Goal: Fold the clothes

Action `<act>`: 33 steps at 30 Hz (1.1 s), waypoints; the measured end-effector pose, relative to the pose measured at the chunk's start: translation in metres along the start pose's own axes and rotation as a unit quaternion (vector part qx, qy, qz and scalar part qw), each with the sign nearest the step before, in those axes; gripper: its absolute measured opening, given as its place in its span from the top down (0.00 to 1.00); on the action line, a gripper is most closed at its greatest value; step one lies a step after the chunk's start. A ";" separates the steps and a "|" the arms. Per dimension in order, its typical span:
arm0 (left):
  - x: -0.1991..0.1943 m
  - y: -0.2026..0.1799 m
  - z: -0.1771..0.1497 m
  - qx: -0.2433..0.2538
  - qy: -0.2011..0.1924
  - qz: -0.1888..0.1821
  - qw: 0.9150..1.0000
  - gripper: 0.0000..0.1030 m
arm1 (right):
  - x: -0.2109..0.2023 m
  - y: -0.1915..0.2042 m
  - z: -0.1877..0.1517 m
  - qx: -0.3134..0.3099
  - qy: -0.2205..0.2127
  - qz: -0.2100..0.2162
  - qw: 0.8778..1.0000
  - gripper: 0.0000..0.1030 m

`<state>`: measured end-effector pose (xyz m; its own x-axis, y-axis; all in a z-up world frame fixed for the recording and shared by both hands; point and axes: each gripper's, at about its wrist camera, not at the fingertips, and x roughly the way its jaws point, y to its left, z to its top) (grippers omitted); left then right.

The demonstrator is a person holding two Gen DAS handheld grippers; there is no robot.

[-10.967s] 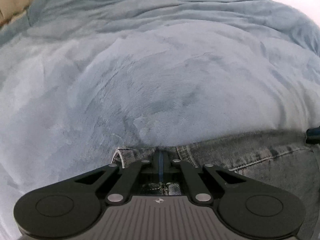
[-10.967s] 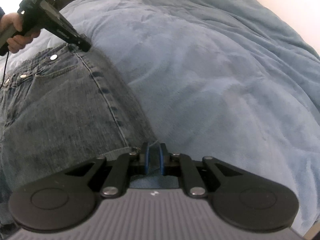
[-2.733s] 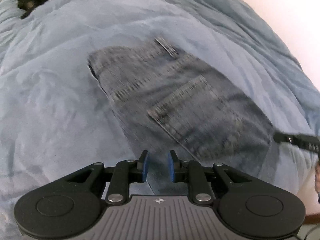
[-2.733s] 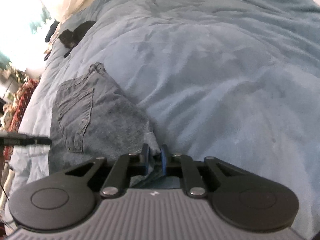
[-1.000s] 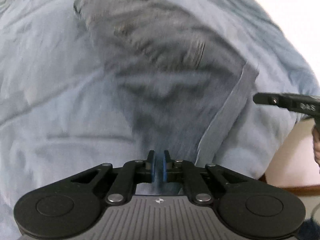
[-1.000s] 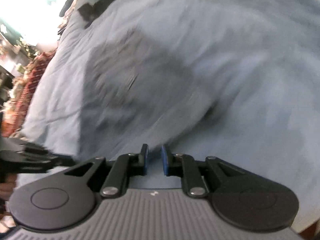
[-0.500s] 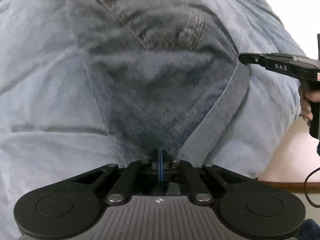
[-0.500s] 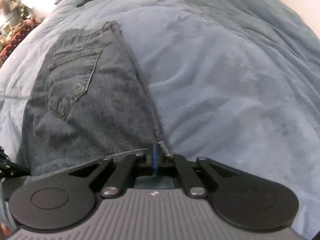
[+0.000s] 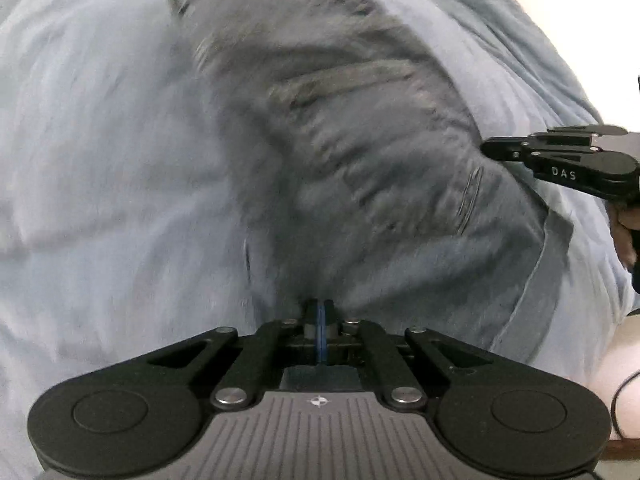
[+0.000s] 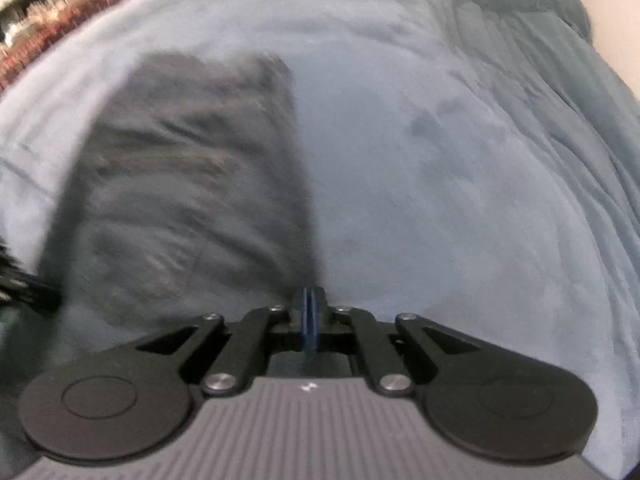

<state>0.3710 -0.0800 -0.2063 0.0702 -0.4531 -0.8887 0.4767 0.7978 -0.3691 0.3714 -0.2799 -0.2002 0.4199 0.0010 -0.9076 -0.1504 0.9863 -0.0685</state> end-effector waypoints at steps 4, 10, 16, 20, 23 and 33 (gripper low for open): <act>-0.019 0.001 0.002 -0.021 -0.006 -0.003 1.000 0.98 | -0.025 -0.003 0.006 -0.012 -0.011 0.012 1.000 0.97; -0.025 -0.011 0.028 0.000 -0.038 -0.024 0.999 0.97 | -0.029 0.048 0.032 -0.120 -0.047 0.073 0.989 0.97; -0.011 -0.013 0.033 0.012 -0.039 -0.017 0.999 0.96 | -0.003 0.039 0.033 -0.138 -0.014 0.068 0.988 0.98; -0.026 0.001 0.036 0.001 -0.059 -0.006 0.998 0.95 | -0.016 0.027 0.052 -0.129 -0.033 0.049 0.990 0.87; -0.030 0.009 0.047 -0.017 -0.082 0.008 0.996 0.95 | -0.014 0.025 0.073 -0.122 -0.047 0.064 0.989 0.86; -0.035 0.023 0.097 -0.032 -0.153 0.017 0.988 0.94 | 0.043 0.037 0.148 -0.110 -0.036 0.111 0.987 0.74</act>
<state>0.4639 -0.0845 -0.1574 0.3509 -0.5158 -0.7815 0.4129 0.8343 -0.3653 0.5165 -0.2189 -0.1808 0.4156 0.2326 -0.8793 -0.4331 0.9007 0.0336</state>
